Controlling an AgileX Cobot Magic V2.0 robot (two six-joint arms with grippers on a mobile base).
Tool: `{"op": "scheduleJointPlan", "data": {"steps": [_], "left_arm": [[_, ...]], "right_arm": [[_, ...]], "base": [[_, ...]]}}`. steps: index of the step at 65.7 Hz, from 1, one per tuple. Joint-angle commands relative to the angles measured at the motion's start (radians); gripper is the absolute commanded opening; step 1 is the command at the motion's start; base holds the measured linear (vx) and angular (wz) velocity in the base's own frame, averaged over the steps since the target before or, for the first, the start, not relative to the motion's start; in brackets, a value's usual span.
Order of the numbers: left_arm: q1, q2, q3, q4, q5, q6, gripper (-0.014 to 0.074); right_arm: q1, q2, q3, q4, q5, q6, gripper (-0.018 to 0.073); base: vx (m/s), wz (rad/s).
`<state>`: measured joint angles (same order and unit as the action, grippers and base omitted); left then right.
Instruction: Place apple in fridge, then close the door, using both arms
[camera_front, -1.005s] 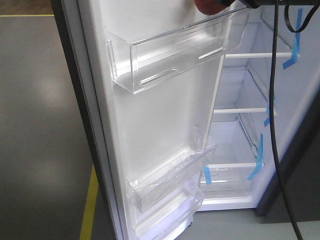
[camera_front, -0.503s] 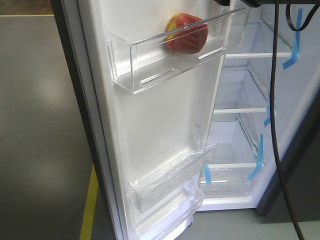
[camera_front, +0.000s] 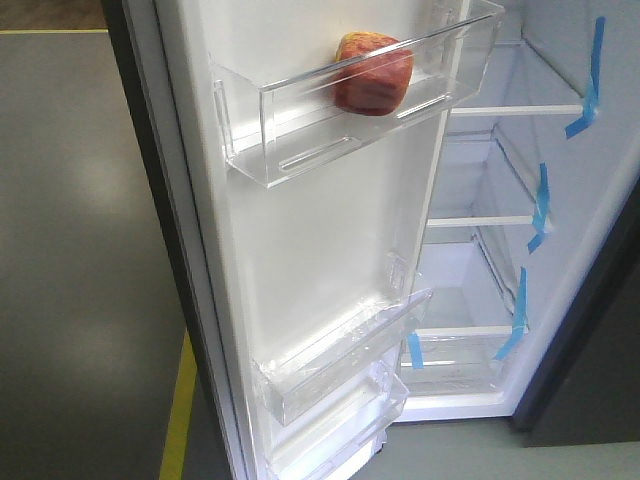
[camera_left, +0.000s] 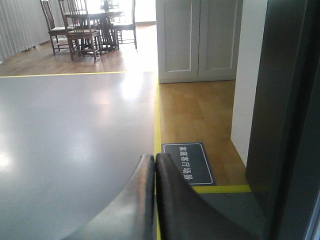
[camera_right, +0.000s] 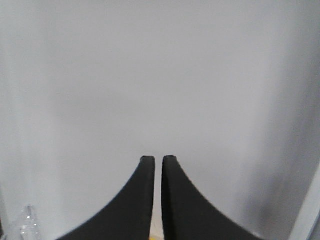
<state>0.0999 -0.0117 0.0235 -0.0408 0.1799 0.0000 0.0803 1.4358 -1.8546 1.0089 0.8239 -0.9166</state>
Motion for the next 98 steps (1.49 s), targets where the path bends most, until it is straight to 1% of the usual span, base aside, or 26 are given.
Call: {"op": "scheduleJointPlan", "data": {"steps": [1, 13, 20, 30, 42, 47, 55, 70, 78, 88, 98], "left_arm": [[-0.001, -0.013, -0.018, -0.008, -0.071, 0.000, -0.0006], [-0.001, -0.013, -0.018, -0.008, -0.071, 0.000, -0.0006], [-0.001, -0.013, -0.018, -0.008, -0.071, 0.000, -0.0006], [-0.001, -0.013, -0.018, -0.008, -0.071, 0.000, -0.0006], [-0.001, -0.013, -0.018, -0.008, -0.071, 0.000, -0.0006], [-0.001, -0.013, -0.018, -0.008, -0.071, 0.000, -0.0006], [-0.001, -0.013, -0.018, -0.008, -0.071, 0.000, -0.0006], [-0.001, -0.013, -0.018, -0.008, -0.071, 0.000, -0.0006], [-0.001, -0.013, -0.018, -0.008, -0.071, 0.000, -0.0006], [-0.001, -0.013, -0.018, -0.008, -0.071, 0.000, -0.0006], [-0.001, -0.013, -0.018, -0.008, -0.071, 0.000, -0.0006]], "right_arm": [[0.000, -0.087, -0.025, 0.017, -0.036, -0.018, -0.0005], [0.000, -0.180, -0.020, -0.031, -0.012, -0.010, -0.0005], [0.000, -0.249, 0.048, -0.032, -0.022, -0.012, -0.0004], [0.000, -0.400, 0.285, -0.032, -0.128, -0.049, -0.0004], [0.000, -0.631, 0.598, -0.028, -0.261, -0.051, -0.0004], [0.000, -0.722, 0.698, -0.017, -0.311, -0.050, -0.0004], [0.000, -0.875, 0.839, -0.013, -0.349, -0.050, -0.0004], [0.000, -1.075, 1.052, -0.013, -0.340, -0.024, -0.0004], [0.000, -1.142, 1.117, -0.012, -0.347, -0.024, -0.0004], [0.000, -1.160, 1.126, -0.012, -0.350, -0.024, -0.0004], [0.000, -1.160, 1.126, -0.015, -0.329, 0.033, -0.0004]], "base": [[0.00, 0.00], [0.00, 0.00], [0.00, 0.00], [0.00, 0.00], [0.00, 0.00], [0.00, 0.00], [0.00, 0.00], [0.00, 0.00], [0.00, 0.00], [0.00, 0.00], [0.00, 0.00]]}}
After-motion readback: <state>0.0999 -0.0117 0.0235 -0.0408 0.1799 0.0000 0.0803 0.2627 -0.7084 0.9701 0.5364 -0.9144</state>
